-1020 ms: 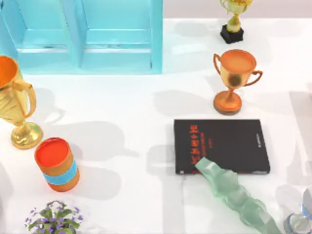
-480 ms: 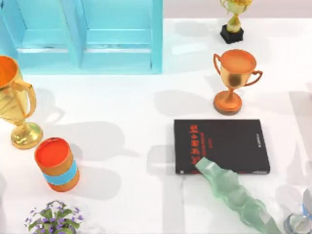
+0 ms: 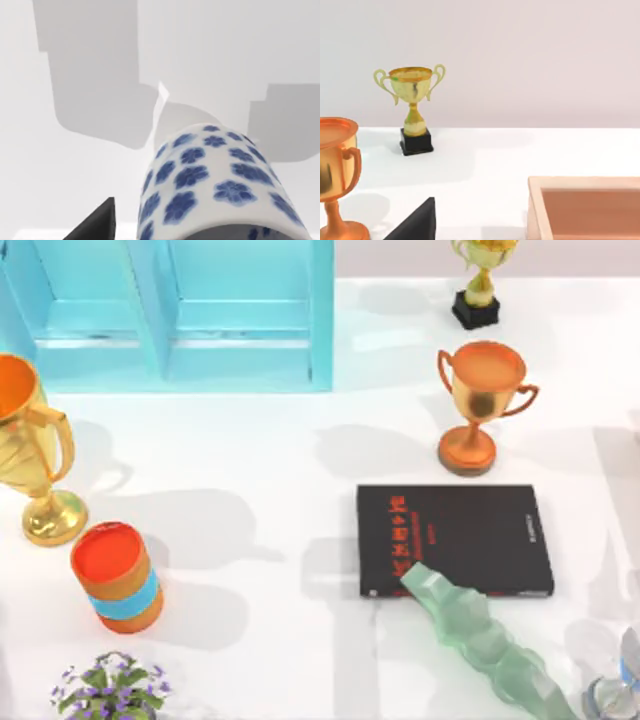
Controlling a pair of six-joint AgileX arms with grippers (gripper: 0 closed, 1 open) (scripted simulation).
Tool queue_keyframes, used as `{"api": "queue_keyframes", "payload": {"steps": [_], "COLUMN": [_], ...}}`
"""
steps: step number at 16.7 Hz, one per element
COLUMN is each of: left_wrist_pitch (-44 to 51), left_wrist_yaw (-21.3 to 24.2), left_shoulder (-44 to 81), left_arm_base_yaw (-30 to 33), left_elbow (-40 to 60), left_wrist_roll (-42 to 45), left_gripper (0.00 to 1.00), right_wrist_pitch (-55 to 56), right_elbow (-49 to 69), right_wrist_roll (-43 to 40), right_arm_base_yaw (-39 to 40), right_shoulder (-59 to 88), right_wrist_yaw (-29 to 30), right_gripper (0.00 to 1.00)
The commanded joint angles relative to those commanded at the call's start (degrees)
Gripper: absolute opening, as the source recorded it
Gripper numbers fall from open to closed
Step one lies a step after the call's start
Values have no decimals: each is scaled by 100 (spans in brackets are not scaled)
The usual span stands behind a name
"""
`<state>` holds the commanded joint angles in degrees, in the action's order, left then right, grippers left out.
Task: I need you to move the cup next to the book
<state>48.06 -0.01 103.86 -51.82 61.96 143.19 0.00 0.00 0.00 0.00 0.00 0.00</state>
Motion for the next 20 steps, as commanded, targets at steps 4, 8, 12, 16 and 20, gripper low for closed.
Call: {"api": "queue_keyframes", "payload": {"steps": [4, 8, 12, 16, 20], "left_wrist_pitch": [0, 0, 0, 0, 0], "left_wrist_yaw": [0, 0, 0, 0, 0], "left_shoulder": [0, 0, 0, 0, 0], "left_arm_base_yaw": [0, 0, 0, 0, 0], "left_elbow": [0, 0, 0, 0, 0], "left_wrist_roll": [0, 0, 0, 0, 0], "left_gripper": [70, 40, 10, 0, 0], "right_wrist_pitch": [0, 0, 0, 0, 0], "right_elbow": [0, 0, 0, 0, 0], "right_wrist_roll": [0, 0, 0, 0, 0], "right_arm_base_yaw": [0, 0, 0, 0, 0], "right_shoulder": [0, 0, 0, 0, 0], "right_wrist_yaw": [0, 0, 0, 0, 0], "right_gripper": [100, 100, 100, 100, 100]}}
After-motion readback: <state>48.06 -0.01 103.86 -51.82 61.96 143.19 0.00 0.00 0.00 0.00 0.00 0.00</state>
